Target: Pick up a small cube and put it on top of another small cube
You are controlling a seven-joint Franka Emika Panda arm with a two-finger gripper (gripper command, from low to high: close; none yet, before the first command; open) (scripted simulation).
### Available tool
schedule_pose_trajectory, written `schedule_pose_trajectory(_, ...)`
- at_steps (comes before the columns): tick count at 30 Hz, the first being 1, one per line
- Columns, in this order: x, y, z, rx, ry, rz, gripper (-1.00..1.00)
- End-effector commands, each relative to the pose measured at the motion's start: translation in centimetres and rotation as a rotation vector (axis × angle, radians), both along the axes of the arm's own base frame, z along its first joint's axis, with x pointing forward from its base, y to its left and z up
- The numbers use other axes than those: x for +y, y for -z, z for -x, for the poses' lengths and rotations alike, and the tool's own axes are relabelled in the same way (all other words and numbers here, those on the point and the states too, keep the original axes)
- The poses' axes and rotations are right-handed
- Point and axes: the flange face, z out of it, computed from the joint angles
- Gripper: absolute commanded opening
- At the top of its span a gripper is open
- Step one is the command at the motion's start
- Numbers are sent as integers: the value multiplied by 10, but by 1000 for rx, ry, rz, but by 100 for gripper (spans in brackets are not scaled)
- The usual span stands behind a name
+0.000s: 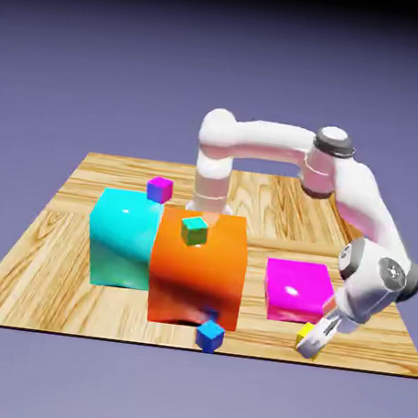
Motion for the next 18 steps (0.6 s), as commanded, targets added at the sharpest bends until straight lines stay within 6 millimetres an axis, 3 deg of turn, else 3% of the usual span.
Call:
schedule_pose_trajectory(1,6,-14,3,-15,-28,18,-100)
schedule_pose_trajectory(7,-115,-125,-1,-103,163,153,-100)
schedule_pose_trajectory(10,-201,-170,12,-108,361,175,-100)
schedule_pose_trajectory(14,-308,-219,55,-96,641,174,-100)
schedule_pose_trajectory(18,-397,-253,123,-66,922,141,-100)
